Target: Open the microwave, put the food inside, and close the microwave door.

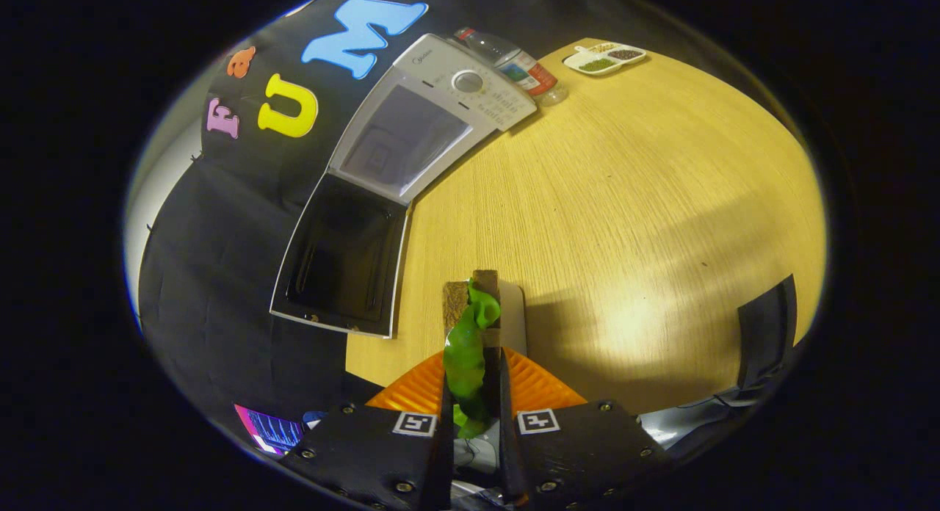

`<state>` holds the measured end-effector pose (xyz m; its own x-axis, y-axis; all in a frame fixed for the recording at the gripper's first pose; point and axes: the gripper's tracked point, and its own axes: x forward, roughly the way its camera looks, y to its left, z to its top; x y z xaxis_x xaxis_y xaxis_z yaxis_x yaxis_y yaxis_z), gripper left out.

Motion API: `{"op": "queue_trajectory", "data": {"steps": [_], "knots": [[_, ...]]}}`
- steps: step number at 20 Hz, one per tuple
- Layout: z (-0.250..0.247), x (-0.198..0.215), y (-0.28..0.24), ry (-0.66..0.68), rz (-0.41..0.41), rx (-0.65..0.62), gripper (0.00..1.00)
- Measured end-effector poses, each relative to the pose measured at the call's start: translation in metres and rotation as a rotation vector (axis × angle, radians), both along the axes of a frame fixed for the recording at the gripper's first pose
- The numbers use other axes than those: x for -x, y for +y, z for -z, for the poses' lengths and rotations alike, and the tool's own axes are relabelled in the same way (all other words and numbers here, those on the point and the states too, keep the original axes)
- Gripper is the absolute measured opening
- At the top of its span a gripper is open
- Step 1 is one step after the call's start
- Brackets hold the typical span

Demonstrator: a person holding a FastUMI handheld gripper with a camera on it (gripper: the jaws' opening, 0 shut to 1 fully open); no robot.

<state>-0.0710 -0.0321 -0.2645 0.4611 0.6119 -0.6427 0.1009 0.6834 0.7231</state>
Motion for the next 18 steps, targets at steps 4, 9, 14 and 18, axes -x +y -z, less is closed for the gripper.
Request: {"op": "queue_trajectory", "data": {"steps": [4, 9, 14, 18], "knots": [[-0.032, -0.017, 0.001, -0.053, 0.045, -0.046, 0.26], [-0.068, -0.054, 0.017, -0.147, 0.082, -0.071, 0.25], [-0.09, -0.112, 0.047, -0.245, 0.135, -0.095, 0.26], [-0.097, -0.155, 0.07, -0.297, 0.175, -0.125, 0.25]]}}
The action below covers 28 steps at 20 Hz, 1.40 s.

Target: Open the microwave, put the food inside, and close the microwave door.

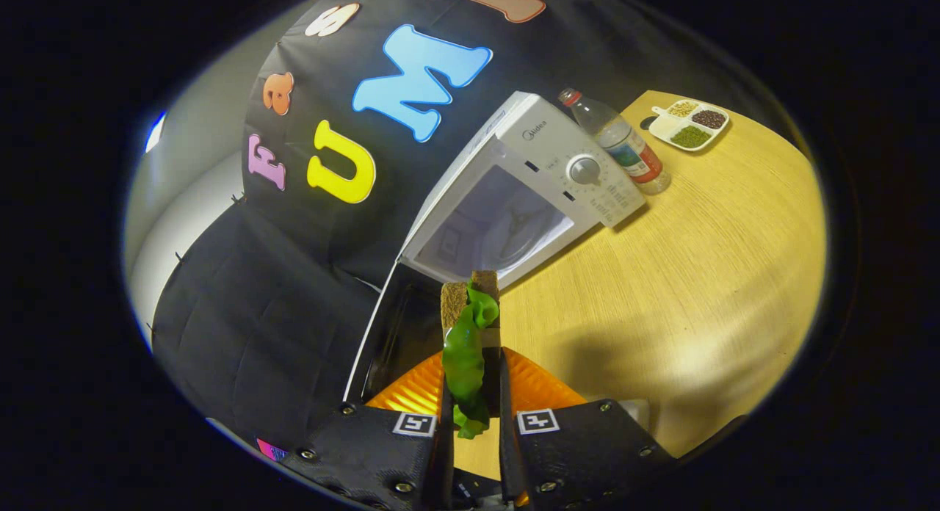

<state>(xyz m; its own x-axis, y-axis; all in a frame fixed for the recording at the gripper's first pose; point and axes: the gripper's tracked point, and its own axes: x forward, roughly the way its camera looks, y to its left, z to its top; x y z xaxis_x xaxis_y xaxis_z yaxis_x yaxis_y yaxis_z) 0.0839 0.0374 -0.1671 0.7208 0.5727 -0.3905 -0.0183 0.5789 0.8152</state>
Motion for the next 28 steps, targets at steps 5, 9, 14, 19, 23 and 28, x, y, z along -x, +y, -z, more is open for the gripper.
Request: {"op": "queue_trajectory", "data": {"steps": [5, 9, 14, 19, 23, 28], "knots": [[-0.003, -0.052, 0.021, -0.044, 0.059, -0.043, 0.25], [0.011, -0.09, 0.035, -0.065, 0.113, -0.05, 0.25], [0.026, -0.136, 0.056, -0.096, 0.181, -0.076, 0.25], [0.053, -0.182, 0.073, -0.085, 0.217, -0.075, 0.25], [0.065, -0.22, 0.073, -0.131, 0.278, -0.039, 0.25], [0.086, -0.257, 0.081, -0.143, 0.317, -0.023, 0.25]]}}
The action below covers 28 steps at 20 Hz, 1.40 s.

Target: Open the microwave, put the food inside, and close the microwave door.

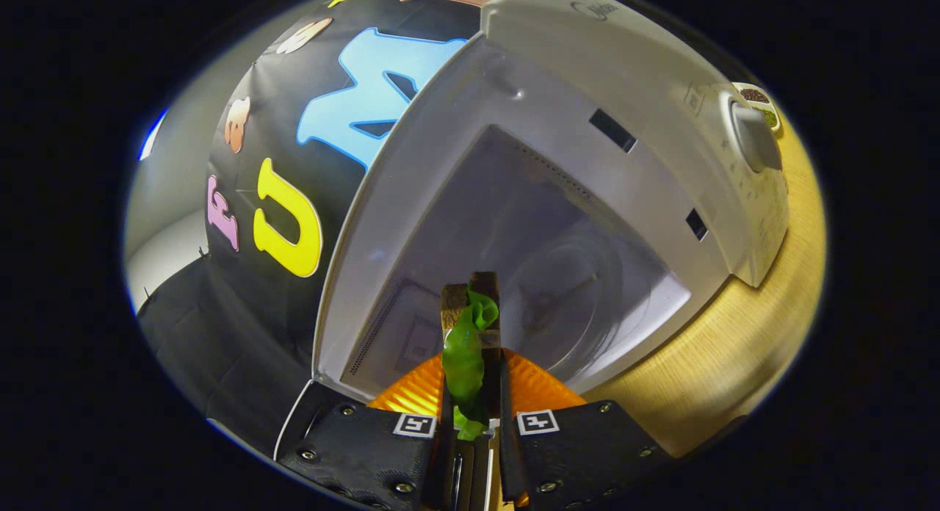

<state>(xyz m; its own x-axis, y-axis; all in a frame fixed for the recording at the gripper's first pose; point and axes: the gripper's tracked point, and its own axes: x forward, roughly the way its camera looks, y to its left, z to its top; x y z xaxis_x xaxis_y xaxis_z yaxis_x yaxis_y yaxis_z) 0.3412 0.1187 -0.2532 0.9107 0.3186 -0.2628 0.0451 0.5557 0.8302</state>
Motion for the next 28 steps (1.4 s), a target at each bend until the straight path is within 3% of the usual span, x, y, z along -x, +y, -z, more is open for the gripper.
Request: {"op": "queue_trajectory", "data": {"steps": [7, 11, 12, 15, 20, 28], "knots": [[0.022, -0.023, -0.005, 0.032, 0.035, 0.088, 0.27], [0.031, -0.02, -0.013, 0.068, 0.029, 0.196, 0.4], [0.031, -0.016, -0.013, 0.061, 0.018, 0.235, 0.51], [0.033, -0.001, -0.024, 0.06, -0.004, 0.368, 0.97], [0.009, 0.02, -0.042, -0.009, -0.001, 0.548, 0.97], [-0.058, 0.104, -0.025, -0.114, -0.058, 0.602, 0.97]]}}
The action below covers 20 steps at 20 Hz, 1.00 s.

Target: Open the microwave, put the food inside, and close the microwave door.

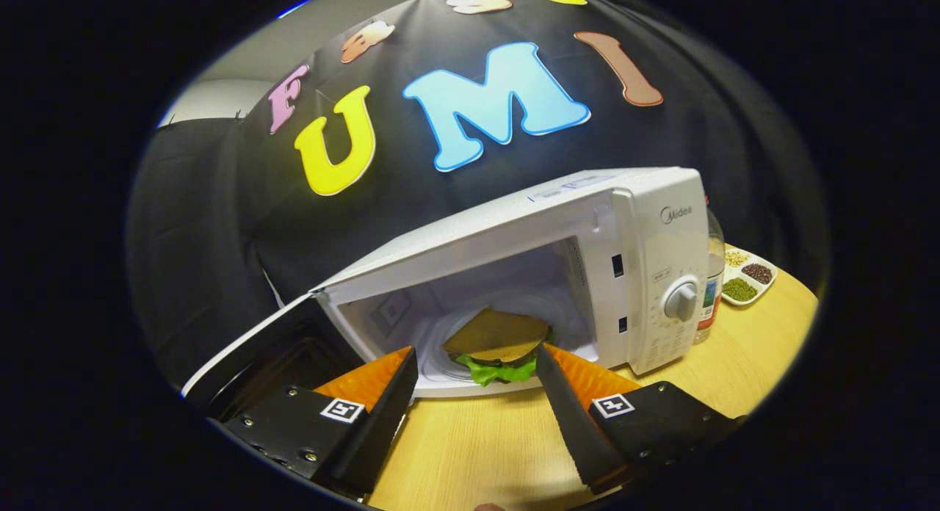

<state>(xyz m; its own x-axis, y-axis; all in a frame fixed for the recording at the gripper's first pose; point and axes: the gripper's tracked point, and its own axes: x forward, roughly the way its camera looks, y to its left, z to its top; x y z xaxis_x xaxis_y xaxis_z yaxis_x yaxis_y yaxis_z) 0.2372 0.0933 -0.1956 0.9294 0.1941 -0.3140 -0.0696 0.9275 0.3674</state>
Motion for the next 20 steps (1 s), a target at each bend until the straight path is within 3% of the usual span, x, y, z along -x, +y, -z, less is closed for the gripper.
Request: {"op": "queue_trajectory", "data": {"steps": [9, 20], "knots": [[-0.083, 0.114, 0.051, -0.108, -0.146, 0.036, 0.97], [-0.152, 0.222, 0.197, -0.269, -0.472, 0.056, 0.97]]}}
